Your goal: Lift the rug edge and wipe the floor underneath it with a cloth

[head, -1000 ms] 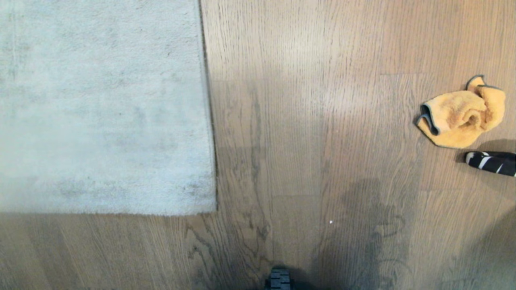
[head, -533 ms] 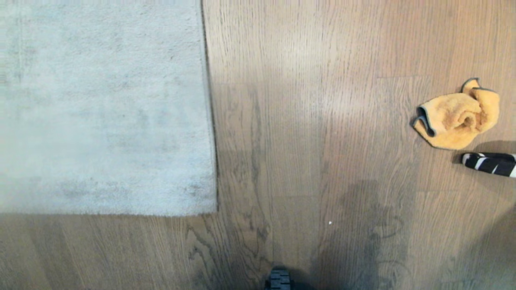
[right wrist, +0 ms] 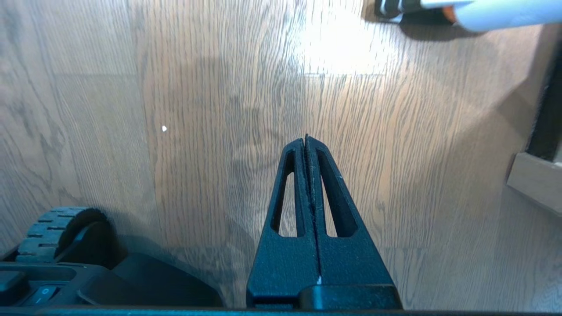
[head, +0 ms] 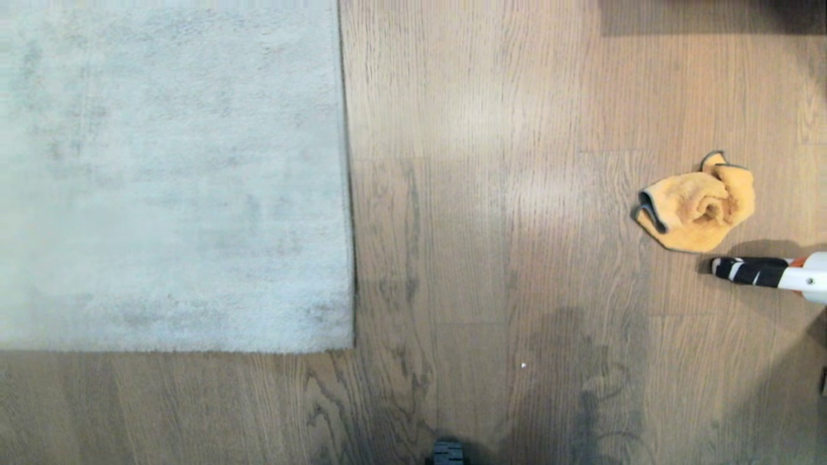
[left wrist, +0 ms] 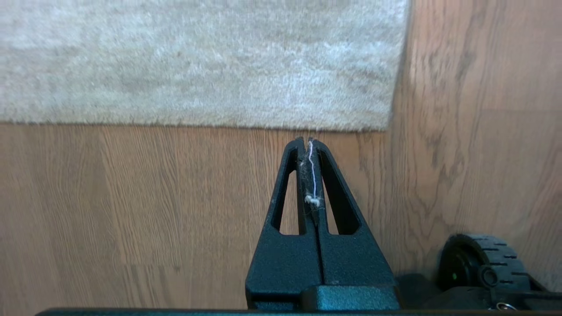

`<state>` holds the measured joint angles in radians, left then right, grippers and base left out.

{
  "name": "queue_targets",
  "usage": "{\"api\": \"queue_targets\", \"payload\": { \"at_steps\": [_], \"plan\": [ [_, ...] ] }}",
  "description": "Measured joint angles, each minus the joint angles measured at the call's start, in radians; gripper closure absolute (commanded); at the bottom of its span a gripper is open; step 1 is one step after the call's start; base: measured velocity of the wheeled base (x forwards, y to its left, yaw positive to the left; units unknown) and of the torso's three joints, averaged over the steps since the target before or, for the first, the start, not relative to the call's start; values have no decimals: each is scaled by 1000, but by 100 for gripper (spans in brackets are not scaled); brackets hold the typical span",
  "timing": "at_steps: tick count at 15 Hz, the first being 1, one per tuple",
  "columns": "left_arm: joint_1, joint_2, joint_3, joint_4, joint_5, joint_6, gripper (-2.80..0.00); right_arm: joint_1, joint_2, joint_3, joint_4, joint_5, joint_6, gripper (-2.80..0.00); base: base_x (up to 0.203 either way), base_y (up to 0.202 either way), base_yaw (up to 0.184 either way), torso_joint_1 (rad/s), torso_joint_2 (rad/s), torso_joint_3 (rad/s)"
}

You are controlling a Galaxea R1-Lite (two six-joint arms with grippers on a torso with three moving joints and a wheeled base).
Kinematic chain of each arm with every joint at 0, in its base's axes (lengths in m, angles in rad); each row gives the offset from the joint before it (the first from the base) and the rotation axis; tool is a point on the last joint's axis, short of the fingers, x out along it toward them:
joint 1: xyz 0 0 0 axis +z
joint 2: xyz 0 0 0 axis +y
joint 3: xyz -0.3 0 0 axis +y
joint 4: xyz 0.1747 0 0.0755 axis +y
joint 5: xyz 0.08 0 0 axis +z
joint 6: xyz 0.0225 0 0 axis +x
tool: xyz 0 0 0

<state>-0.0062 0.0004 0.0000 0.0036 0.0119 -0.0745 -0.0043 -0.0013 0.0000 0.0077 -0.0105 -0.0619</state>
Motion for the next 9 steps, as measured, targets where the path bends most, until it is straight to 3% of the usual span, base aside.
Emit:
{"api": "queue_targets", "payload": {
  "at_steps": [9],
  "plan": [
    [0, 0, 0, 0, 0, 0, 0, 0, 0, 0, 0, 0, 0, 0, 0, 0, 0, 2, 2, 202]
  ]
}}
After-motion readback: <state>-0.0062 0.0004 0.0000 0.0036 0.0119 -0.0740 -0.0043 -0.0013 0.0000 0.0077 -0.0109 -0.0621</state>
